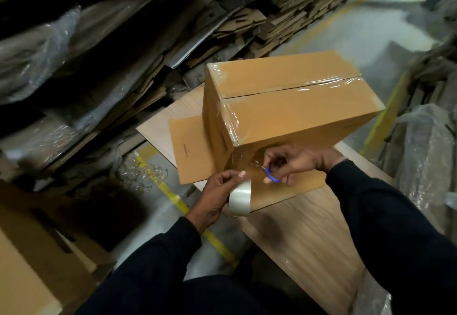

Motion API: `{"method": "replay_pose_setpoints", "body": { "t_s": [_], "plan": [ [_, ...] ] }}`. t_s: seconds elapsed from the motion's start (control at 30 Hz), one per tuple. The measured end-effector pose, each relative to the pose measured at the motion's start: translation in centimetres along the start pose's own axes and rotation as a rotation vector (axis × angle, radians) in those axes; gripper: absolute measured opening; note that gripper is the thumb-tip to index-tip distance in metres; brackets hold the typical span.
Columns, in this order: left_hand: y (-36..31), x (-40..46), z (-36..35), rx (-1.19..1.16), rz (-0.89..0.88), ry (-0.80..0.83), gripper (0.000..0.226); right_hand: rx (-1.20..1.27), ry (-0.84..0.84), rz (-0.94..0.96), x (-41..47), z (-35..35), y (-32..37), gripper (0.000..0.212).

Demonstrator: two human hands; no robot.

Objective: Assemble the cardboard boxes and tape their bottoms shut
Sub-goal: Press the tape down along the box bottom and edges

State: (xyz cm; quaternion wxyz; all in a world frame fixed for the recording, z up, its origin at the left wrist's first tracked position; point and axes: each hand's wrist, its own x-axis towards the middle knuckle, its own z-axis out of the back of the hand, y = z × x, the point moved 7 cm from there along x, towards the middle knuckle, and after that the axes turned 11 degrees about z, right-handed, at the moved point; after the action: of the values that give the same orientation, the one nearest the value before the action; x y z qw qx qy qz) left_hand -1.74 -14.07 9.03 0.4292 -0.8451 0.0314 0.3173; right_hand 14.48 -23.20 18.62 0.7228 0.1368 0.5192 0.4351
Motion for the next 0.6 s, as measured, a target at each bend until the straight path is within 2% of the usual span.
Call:
{"method": "replay_pose_setpoints", "body": {
  "t_s": [0.17,0.3,0.5,0.6],
  "plan": [
    [0.2,0.0,-0.2,0.023,0.020,0.009,0.024,0.137,0.068,0.078,2.4,0.0,1.1,0.035],
    [0.1,0.3,0.0,0.002,0.023,-0.002,0.031,0.132,0.090,0.126,3.8,-0.2,0.8,0.027],
    [-0.1,0.1,1.1,0.069,-0.013,0.017,0.025,0.142,0.047,0.183,4.1,-0.2,-0.2,0.023],
    [0.3,-0.2,1.5,0.130,0.024,0.054,0.022,0.095,-0.001,0.138,4.8,-0.5,-1.3,0.023]
  ]
}}
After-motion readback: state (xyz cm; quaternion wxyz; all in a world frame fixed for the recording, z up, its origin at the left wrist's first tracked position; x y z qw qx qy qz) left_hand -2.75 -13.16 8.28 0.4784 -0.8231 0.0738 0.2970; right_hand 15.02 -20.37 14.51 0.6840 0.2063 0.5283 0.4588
